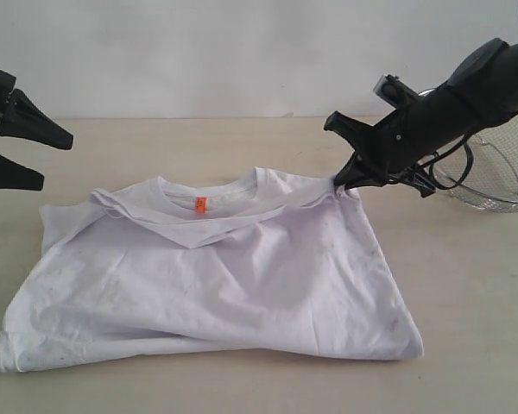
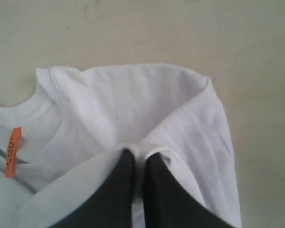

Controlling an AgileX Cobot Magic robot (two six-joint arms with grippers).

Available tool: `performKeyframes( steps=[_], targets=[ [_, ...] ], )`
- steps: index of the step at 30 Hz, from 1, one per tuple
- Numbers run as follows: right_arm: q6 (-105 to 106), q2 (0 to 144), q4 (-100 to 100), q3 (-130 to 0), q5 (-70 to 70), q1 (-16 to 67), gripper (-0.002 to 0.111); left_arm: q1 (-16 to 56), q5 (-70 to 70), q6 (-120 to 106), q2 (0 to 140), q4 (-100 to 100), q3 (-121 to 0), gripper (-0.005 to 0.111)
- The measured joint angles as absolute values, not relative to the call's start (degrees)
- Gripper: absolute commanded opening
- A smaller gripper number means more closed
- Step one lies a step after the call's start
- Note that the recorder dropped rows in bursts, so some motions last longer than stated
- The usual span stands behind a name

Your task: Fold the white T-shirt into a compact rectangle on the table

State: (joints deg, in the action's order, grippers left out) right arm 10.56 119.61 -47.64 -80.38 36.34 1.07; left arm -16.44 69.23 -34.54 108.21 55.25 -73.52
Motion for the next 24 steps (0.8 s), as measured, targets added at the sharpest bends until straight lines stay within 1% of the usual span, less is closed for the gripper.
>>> performKeyframes(
  steps=[3,5,7,10,11,12,13,15,16,17,18,19,20,22,24],
  targets=[
    [9.8,119.6,-47.6,-80.4,35.3,1.1,0.002,-16.4,69.1,-34.5,108.2,55.0,-73.5,0.073],
    [9.8,119.6,-47.6,-80.4,34.8,1.1,0.012,-16.4,69.0,-34.5,108.2,55.0,-73.5,0.073],
    [9.7,119.6,-47.6,-80.4,34.2,1.1,0.030,-16.4,68.8,-34.5,108.2,55.0,-73.5,0.073],
    [9.6,119.6,-47.6,-80.4,33.3,1.1,0.061,-16.4,68.7,-34.5,108.2,55.0,-73.5,0.073],
    [9.6,119.6,-47.7,-80.5,33.1,1.1,0.066,-16.4,68.6,-34.5,108.2,55.0,-73.5,0.073],
    [9.6,119.6,-47.7,-80.5,33.0,1.1,0.069,-16.4,68.6,-34.5,108.2,55.0,-73.5,0.073],
    [9.6,119.6,-47.7,-80.5,32.9,1.1,0.069,-16.4,68.6,-34.5,108.2,55.0,-73.5,0.073],
    [9.6,119.6,-47.7,-80.5,32.8,1.1,0.061,-16.4,68.4,-34.5,108.2,55.0,-73.5,0.073],
    [9.8,119.6,-47.7,-80.5,32.7,1.1,0.047,-16.4,68.4,-34.5,108.2,55.0,-73.5,0.073],
    [10.5,119.6,-47.7,-80.5,31.7,1.1,0.037,-16.4,68.4,-34.5,108.2,55.0,-73.5,0.072],
    [11.0,119.2,-47.7,-80.5,31.3,1.1,0.016,-16.4,68.4,-34.5,108.2,55.0,-73.5,0.071],
    [13.0,118.0,-47.7,-80.5,30.8,1.1,0.003,-16.4,68.4,-34.5,108.2,55.0,-73.5,0.069],
    [14.2,117.1,-47.7,-80.5,30.8,1.1,0.000,-16.4,68.4,-34.5,108.2,55.0,-73.5,0.067],
    [19.6,113.9,-47.9,-80.5,32.0,1.1,0.000,-16.4,68.4,-34.5,108.2,55.0,-73.5,0.064],
    [27.6,111.0,-48.1,-80.5,40.3,1.2,0.000,-16.4,68.3,-34.5,108.2,55.0,-73.5,0.061]
  ],
)
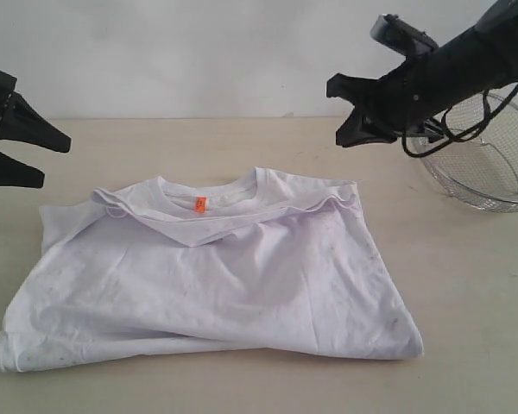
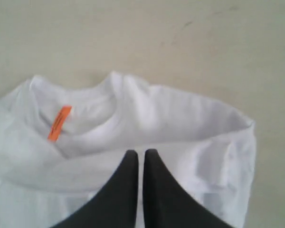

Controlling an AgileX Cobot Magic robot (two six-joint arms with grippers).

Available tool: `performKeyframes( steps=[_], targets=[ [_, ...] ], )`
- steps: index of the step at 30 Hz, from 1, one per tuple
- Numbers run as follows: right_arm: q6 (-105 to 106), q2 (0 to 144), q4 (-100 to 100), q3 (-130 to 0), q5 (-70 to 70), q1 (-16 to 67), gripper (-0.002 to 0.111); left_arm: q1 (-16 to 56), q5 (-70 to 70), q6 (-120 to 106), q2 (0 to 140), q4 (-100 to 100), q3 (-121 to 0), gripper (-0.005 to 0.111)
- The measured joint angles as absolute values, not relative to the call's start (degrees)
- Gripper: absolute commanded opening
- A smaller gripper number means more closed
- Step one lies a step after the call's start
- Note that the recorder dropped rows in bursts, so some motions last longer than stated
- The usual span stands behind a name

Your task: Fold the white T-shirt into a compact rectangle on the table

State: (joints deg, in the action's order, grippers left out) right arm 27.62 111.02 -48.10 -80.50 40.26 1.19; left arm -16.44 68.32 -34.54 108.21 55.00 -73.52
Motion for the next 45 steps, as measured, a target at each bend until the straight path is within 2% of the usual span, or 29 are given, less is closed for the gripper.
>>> performKeyframes(
  steps=[5,8,12,30,39,45],
  targets=[
    [33.0,110.9,-47.1,-80.5,50.1,7.1,0.000,-16.4,67.8,-34.5,108.2,55.0,-73.5,0.052],
    [32.0,112.2,-44.4,-80.6,49.5,13.0,0.000,-16.4,67.8,-34.5,108.2,55.0,-73.5,0.049],
    [29.3,115.1,-41.9,-80.6,47.9,15.9,0.000,-16.4,67.8,-34.5,108.2,55.0,-73.5,0.049],
    [22.4,122.6,-39.3,-81.0,33.2,16.0,0.000,-16.4,67.6,-34.5,108.2,55.0,-73.5,0.049],
    [16.0,124.2,-39.3,-90.6,28.9,11.0,0.000,-16.4,67.7,-34.5,108.2,55.0,-73.5,0.049],
    [14.6,124.6,-39.3,-95.5,32.4,8.0,0.000,-16.4,67.7,-34.5,108.2,55.0,-73.5,0.049]
  ],
)
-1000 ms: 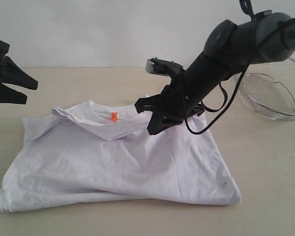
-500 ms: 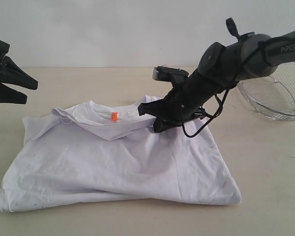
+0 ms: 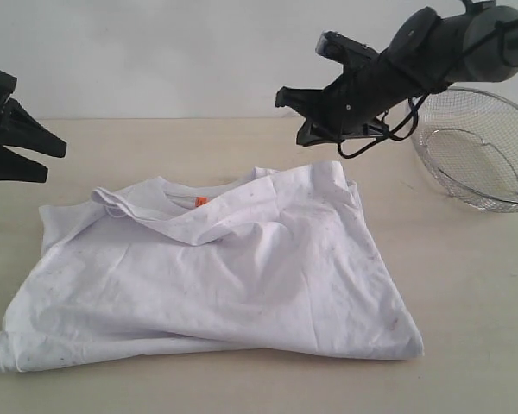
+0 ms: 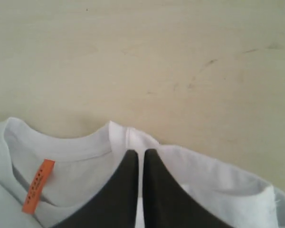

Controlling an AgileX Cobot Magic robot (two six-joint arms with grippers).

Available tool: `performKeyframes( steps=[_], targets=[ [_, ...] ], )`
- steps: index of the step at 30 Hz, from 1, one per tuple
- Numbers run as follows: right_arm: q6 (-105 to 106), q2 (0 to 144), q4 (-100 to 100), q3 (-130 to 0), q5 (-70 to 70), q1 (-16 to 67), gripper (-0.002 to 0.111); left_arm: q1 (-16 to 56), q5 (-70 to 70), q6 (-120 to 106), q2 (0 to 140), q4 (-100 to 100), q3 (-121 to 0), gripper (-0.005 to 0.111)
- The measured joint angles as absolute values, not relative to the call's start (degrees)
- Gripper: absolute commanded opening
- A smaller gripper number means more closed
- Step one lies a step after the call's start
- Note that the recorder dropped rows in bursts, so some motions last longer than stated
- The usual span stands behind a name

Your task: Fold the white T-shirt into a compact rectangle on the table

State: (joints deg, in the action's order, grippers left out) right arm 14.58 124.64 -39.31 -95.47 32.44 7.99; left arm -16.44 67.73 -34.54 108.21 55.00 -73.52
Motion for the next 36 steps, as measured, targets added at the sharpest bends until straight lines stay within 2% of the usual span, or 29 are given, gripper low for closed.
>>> performKeyframes(
  steps=[5,7,11,12,23,36],
  targets=[
    [15.6,124.6,-39.3,-95.8,40.2,7.4,0.000,-16.4,69.3,-34.5,108.2,54.8,-73.5,0.044],
    [16.1,124.5,-39.3,-95.1,41.0,7.7,0.000,-16.4,69.4,-34.4,108.2,52.9,-73.5,0.036],
    [17.2,122.3,-39.7,-92.1,40.2,8.1,0.000,-15.4,69.5,-33.5,108.2,46.2,-73.5,0.008],
    [17.8,121.6,-39.7,-91.4,40.2,8.1,0.000,-14.7,69.5,-33.3,108.2,44.5,-73.5,0.005],
    [21.7,118.7,-41.0,-82.6,39.9,8.1,0.000,-4.0,68.9,-35.2,113.9,42.6,-73.5,0.004],
    [26.2,118.7,-44.2,-78.8,40.9,8.1,0.000,-3.6,49.9,-35.2,118.6,38.7,-73.1,0.004]
  ],
)
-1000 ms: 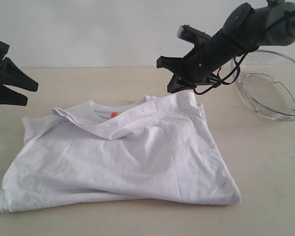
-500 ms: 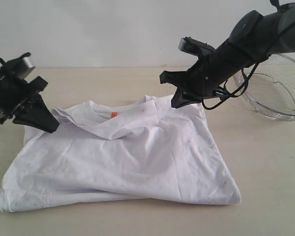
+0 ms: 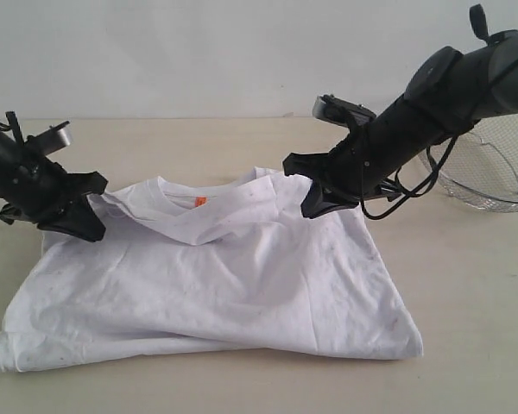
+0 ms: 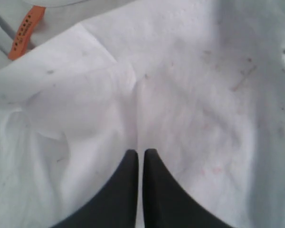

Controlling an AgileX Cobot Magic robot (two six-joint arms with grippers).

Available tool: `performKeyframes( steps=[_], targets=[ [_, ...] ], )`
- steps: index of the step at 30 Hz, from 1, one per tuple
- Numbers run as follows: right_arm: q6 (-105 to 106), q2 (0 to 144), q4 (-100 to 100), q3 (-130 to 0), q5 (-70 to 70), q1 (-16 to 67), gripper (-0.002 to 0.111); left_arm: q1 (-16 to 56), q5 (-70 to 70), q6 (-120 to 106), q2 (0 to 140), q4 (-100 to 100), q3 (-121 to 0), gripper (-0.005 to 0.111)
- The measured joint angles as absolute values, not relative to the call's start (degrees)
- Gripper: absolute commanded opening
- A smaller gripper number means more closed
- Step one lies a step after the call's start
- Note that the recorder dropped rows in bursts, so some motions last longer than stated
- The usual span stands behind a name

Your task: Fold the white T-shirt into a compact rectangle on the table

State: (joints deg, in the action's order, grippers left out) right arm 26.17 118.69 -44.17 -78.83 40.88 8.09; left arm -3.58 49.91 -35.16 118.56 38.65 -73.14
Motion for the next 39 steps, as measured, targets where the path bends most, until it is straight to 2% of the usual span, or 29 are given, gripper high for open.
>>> performKeyframes(
  steps=[23,31,35,39],
  targets=[
    [28.2,118.7,-45.9,-78.7,40.9,8.1,0.000,-3.7,39.8,-22.1,118.4,22.4,-73.1,0.004],
    [28.2,118.7,-45.9,-78.7,40.9,8.1,0.000,-7.6,37.7,-19.5,114.5,23.6,-73.1,0.004],
    [28.3,118.7,-45.9,-78.7,40.9,8.1,0.000,-8.6,42.6,-23.2,112.5,29.1,-73.1,0.004],
    [28.3,118.7,-45.9,-78.7,40.6,8.1,0.000,-6.7,55.0,-34.4,111.8,37.6,-73.1,0.004]
  ],
)
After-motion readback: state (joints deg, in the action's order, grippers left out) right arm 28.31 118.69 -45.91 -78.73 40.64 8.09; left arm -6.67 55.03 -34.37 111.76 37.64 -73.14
